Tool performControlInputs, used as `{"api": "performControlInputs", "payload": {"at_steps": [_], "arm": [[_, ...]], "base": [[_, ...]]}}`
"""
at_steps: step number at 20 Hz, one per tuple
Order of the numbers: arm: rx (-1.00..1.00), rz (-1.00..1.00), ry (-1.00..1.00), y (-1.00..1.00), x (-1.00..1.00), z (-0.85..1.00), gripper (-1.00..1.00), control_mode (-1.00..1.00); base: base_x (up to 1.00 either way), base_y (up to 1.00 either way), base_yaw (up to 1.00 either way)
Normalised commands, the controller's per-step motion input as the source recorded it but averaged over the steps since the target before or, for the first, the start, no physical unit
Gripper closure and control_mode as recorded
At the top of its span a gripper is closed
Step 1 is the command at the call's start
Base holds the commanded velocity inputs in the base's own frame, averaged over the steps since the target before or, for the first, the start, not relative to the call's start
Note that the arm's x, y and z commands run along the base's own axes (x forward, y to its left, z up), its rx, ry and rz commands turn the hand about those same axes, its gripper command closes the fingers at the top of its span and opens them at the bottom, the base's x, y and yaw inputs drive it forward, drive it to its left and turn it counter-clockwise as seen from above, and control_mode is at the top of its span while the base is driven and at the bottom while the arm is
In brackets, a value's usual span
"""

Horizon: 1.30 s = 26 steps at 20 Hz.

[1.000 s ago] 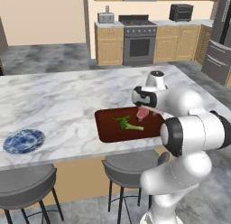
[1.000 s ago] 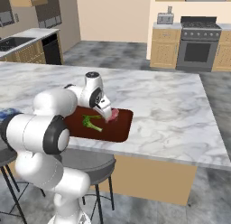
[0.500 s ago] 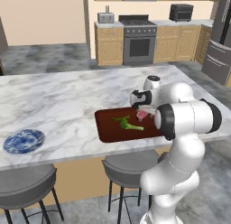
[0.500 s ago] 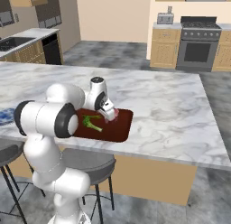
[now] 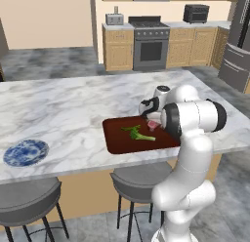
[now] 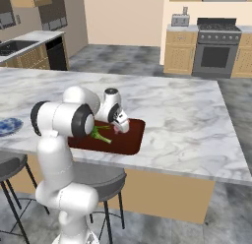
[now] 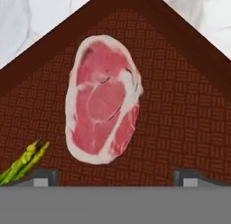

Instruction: Create a steak meal by picking up the steak and asparagus from the tray and placing them on the plate. Leave the celery on the tray.

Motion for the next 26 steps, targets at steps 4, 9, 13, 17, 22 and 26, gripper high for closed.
{"api": "performControlInputs", "payload": {"at_steps": [4, 9, 13, 17, 22, 26], "arm": [[0.01, 0.0, 0.0, -0.07, 0.44, -0.29, -1.0, -1.0], [0.0, 0.0, 0.0, -0.01, 0.48, -0.3, -1.0, -1.0], [0.0, 0.0, 0.0, -0.02, 0.46, -0.35, -1.0, -1.0], [0.0, 0.0, 0.0, -0.01, 0.39, -0.43, -1.0, -1.0], [0.0, 0.0, 0.0, -0.01, 0.03, -0.07, 1.0, -1.0], [0.0, 0.11, -0.12, 0.23, -0.64, 0.04, 1.0, -1.0]], "base": [[0.0, 0.0, 0.0], [0.0, 0.0, 0.0], [0.0, 0.0, 0.0], [0.0, 0.0, 0.0], [0.0, 0.0, 0.0], [0.0, 0.0, 0.0]]}}
